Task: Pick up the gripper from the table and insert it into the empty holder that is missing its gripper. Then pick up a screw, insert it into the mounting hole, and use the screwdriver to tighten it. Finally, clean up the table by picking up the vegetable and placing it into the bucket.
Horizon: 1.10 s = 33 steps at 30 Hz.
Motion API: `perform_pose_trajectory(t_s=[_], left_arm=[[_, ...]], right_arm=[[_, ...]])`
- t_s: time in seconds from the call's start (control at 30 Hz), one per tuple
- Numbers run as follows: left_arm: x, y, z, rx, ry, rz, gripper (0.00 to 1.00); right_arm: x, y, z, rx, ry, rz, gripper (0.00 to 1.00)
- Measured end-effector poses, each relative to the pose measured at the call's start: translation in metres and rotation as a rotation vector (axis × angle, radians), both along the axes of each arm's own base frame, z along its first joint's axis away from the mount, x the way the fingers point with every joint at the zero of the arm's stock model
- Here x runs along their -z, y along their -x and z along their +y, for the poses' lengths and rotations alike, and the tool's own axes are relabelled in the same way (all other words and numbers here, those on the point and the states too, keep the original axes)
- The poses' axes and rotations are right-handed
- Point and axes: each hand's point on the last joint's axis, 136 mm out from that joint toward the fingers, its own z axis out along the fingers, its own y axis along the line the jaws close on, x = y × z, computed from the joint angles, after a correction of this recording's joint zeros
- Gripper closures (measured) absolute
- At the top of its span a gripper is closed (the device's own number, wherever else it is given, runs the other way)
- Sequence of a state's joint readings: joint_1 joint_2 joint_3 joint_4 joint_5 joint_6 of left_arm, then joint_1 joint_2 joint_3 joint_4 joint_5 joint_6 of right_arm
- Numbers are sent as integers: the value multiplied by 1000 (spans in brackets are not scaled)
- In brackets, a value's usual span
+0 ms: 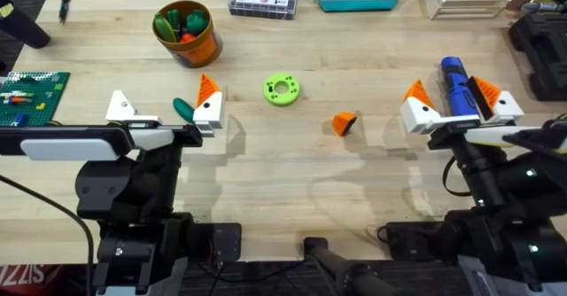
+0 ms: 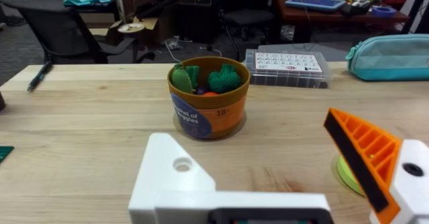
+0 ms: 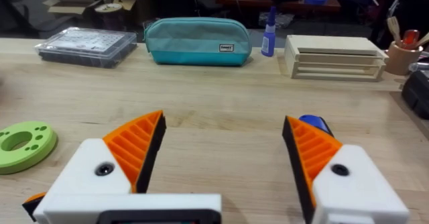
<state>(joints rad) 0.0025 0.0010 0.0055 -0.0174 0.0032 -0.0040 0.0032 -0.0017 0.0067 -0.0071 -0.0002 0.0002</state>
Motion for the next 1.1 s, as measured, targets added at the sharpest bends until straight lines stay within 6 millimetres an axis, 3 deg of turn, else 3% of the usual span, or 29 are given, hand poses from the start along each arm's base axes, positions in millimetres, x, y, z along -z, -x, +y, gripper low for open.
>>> perform_pose_trajectory(t_s=[0.5,0.67,0.9,1.1], left_arm=[[3,0,0,0,-5,12,14],[17,4,0,-2,-11,107,15],[-22,20,4,-23,-18,227,15],[-44,24,8,-55,29,500,14]], right_arm=[[-3,0,1,-8,-1,-12,8],[-9,1,3,-16,-2,-8,8],[-42,3,4,-24,-7,149,8],[-64,-8,8,-42,-16,460,8]])
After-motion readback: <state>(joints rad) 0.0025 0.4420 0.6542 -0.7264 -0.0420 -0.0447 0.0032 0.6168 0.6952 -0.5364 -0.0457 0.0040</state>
